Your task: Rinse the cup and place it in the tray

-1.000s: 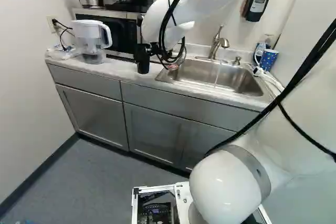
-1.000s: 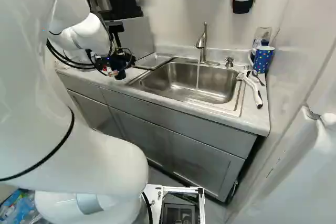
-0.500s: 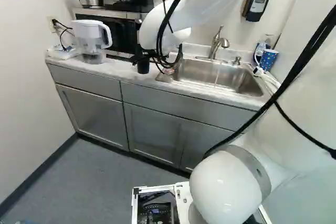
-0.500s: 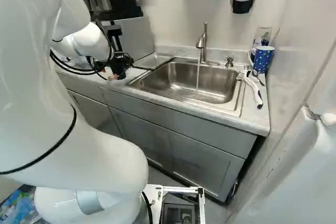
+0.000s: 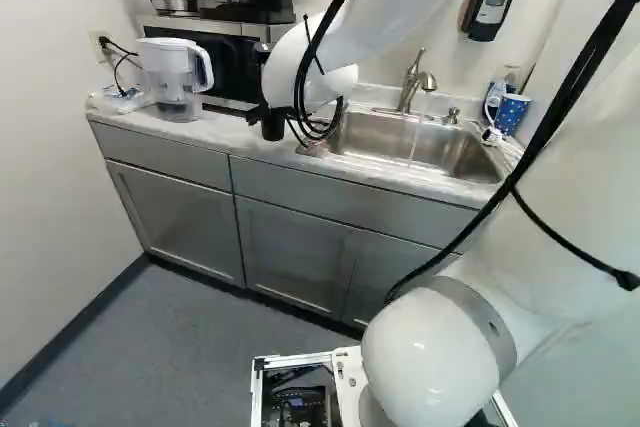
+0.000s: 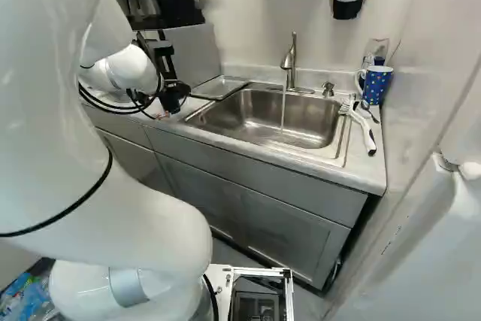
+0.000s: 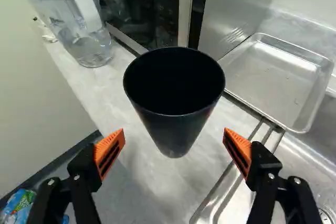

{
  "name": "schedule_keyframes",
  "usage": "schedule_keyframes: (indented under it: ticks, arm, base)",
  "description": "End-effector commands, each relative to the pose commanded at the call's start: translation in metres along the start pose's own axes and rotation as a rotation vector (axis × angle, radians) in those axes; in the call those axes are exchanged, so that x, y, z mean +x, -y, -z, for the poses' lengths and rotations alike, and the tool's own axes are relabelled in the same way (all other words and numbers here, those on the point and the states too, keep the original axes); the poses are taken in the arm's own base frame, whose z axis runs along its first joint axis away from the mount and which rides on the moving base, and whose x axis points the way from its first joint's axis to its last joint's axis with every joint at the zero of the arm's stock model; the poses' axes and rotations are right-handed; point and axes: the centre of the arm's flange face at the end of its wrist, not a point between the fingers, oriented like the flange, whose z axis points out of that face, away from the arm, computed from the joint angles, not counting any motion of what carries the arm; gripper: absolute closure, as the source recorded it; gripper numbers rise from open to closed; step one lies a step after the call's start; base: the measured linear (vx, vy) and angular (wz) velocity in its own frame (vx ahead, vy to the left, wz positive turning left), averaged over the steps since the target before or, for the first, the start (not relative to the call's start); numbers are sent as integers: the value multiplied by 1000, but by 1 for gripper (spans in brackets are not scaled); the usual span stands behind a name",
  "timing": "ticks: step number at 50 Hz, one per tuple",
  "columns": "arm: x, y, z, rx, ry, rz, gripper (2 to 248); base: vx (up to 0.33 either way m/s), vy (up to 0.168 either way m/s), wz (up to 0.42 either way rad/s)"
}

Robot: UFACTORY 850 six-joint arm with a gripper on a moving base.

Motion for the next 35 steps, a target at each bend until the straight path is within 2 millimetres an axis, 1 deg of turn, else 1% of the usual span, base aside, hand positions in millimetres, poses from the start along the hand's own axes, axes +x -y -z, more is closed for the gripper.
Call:
schedule_keyframes:
  ticks: [12,35]
  arm:
    - [-5,1,-8,1,-35,1,3]
    - [4,2,-4,3,-157,2,3]
  base:
    - [0,0,0]
    - [0,0,0]
